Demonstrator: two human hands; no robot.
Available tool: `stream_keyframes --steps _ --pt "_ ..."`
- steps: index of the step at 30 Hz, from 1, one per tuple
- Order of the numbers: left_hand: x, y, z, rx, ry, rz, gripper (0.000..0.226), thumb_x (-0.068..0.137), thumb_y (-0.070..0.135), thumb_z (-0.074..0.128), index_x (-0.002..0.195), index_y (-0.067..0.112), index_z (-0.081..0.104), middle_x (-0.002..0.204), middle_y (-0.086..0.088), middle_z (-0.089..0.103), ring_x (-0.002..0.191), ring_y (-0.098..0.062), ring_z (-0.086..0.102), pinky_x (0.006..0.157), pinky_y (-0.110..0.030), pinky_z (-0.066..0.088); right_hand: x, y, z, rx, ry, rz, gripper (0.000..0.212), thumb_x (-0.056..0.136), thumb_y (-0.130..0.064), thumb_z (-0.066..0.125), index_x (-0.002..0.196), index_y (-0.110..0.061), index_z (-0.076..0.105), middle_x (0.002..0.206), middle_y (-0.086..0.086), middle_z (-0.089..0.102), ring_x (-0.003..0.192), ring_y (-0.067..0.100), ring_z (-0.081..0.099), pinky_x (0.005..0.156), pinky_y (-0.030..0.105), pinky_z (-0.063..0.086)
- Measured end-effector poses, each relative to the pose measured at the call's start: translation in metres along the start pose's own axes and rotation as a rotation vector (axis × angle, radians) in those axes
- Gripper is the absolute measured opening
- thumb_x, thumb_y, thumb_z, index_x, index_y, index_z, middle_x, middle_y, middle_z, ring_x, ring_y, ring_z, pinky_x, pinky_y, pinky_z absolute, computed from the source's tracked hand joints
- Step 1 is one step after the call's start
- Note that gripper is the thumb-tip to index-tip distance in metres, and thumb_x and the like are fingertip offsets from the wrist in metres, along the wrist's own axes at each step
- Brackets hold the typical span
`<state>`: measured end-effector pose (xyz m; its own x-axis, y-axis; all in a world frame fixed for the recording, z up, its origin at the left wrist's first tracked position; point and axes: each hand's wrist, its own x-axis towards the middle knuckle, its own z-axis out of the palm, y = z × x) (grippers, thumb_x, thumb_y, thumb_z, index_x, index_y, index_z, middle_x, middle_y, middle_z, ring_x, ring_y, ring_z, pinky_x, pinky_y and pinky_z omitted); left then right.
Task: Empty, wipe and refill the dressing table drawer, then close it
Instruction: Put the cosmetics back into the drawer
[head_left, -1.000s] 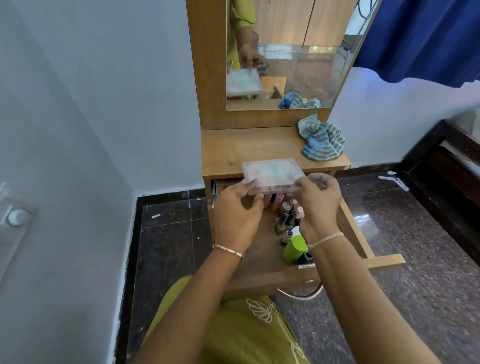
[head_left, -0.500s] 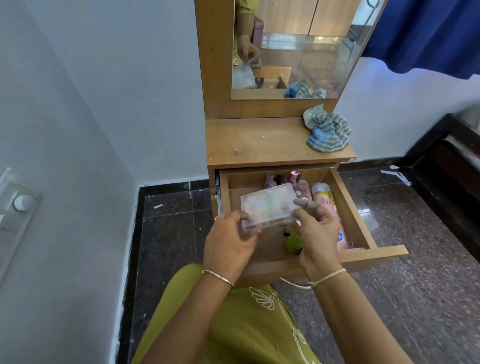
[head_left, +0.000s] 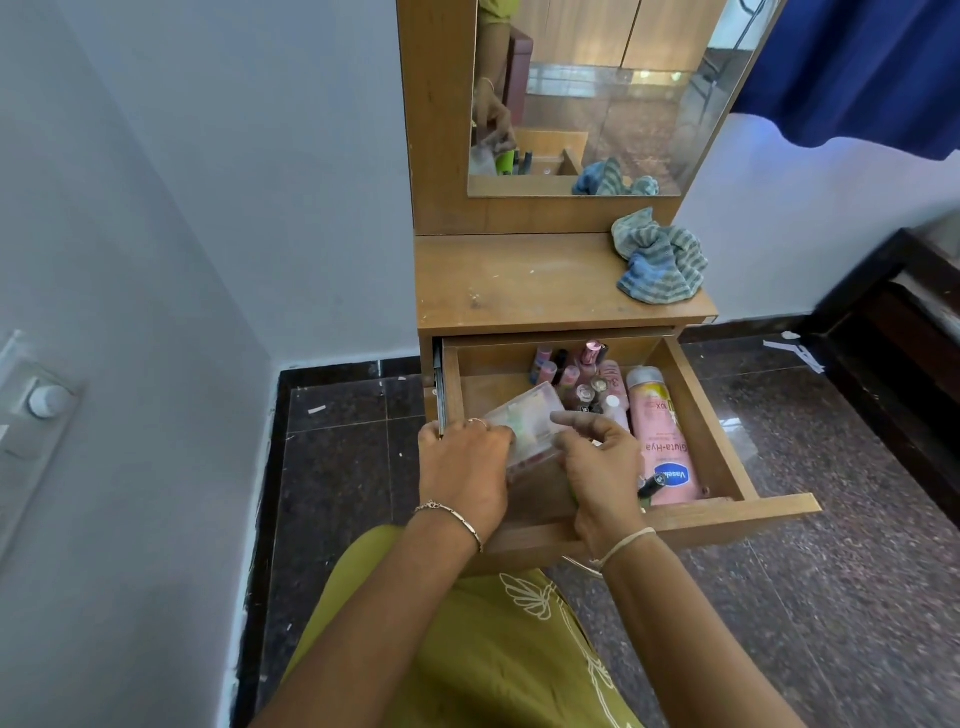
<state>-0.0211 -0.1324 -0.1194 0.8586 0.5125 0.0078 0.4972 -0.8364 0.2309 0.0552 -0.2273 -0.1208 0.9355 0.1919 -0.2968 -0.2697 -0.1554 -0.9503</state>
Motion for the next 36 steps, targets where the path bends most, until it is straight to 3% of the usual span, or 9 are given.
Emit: stream_keyframes --steps 5,7,9,11,14,17,26,32,36 --pt "-0.003 0.001 0.002 0.019 -0.063 0.045 0.035 0.085 0.024 0.063 0.118 0.031 0.054 0.117 0.005 0.062 0.115 -0.019 0.055 0.111 -0.052 0.019 -0.001 0.003 -0.002 -0.079 -0.067 0.002 0.035 0.080 0.007 0.055 0.100 -0.017 0.071 0.071 0.010 0.069 0.053 0.015 0.056 0.051 0.027 0.049" --pt "-0.001 0.001 0.003 0.025 -0.071 0.065 0.037 0.086 0.023 0.062 0.121 0.030 0.052 0.119 0.005 0.061 0.115 -0.018 0.055 0.112 -0.053 0.016 -0.001 0.003 -0.003 -0.166 -0.124 -0.008 0.039 0.083 0.006 0.051 0.112 -0.014 0.068 0.094 0.017 0.072 0.074 0.024 0.064 0.072 0.039 0.056" --pt "0.001 0.001 0.005 0.033 -0.085 0.086 0.045 0.086 0.022 0.060 0.129 0.029 0.047 0.127 0.005 0.058 0.120 -0.017 0.053 0.112 -0.054 0.013 -0.001 0.003 -0.003 -0.338 -0.211 -0.056 0.042 0.085 0.004 0.051 0.125 -0.008 0.060 0.118 0.017 0.064 0.100 0.025 0.063 0.091 0.031 0.053" --pt "0.003 0.001 0.008 0.047 -0.119 0.114 0.058 0.086 0.021 0.060 0.138 0.028 0.037 0.136 0.005 0.051 0.126 -0.017 0.049 0.112 -0.056 0.010 -0.003 0.002 -0.004 -0.602 -0.314 -0.139 0.047 0.088 -0.001 0.053 0.135 -0.004 0.049 0.138 0.017 0.046 0.123 0.025 0.050 0.104 0.024 0.041" --pt "0.008 0.001 0.011 0.080 -0.166 0.159 0.064 0.085 0.024 0.061 0.142 0.028 0.031 0.141 0.004 0.046 0.129 -0.018 0.046 0.113 -0.060 0.005 -0.010 0.001 -0.005 -0.908 -0.424 -0.240 0.054 0.090 -0.008 0.052 0.142 -0.008 0.037 0.150 0.022 0.024 0.141 0.035 0.023 0.116 0.038 0.022" --pt "0.014 -0.001 0.015 0.095 -0.200 0.197 0.065 0.086 0.028 0.060 0.143 0.026 0.029 0.148 0.000 0.039 0.133 -0.018 0.042 0.111 -0.061 -0.006 -0.015 -0.001 -0.006 -1.041 -0.483 -0.233 0.053 0.091 -0.010 0.049 0.142 -0.007 0.032 0.152 0.028 0.015 0.140 0.041 0.022 0.113 0.041 0.023" --pt "0.048 -0.004 0.022 0.188 -0.375 0.313 0.107 0.075 0.052 0.068 0.150 0.010 0.004 0.158 -0.017 0.006 0.146 -0.024 0.014 0.114 -0.046 -0.014 -0.014 -0.005 -0.001 -1.349 -0.475 -0.323 0.033 0.090 -0.006 0.047 0.121 -0.001 0.037 0.128 0.028 0.041 0.109 0.036 0.057 0.087 0.033 0.043" --pt "0.071 -0.002 0.028 0.221 -0.464 0.334 0.121 0.061 0.054 0.076 0.148 0.006 0.008 0.138 -0.014 0.046 0.133 -0.025 0.039 0.117 -0.047 -0.004 -0.007 -0.002 0.001 -1.403 -0.505 -0.343 0.029 0.092 -0.006 0.045 0.119 0.003 0.039 0.121 0.027 0.047 0.111 0.036 0.052 0.089 0.033 0.044" --pt "0.075 -0.003 0.036 0.228 -0.443 0.355 0.114 0.057 0.056 0.077 0.143 0.005 0.022 0.134 -0.012 0.049 0.130 -0.024 0.042 0.118 -0.046 0.003 -0.005 -0.003 0.002 -1.396 -0.517 -0.310 0.030 0.093 -0.008 0.045 0.121 0.002 0.038 0.129 0.031 0.042 0.110 0.040 0.055 0.090 0.035 0.043"
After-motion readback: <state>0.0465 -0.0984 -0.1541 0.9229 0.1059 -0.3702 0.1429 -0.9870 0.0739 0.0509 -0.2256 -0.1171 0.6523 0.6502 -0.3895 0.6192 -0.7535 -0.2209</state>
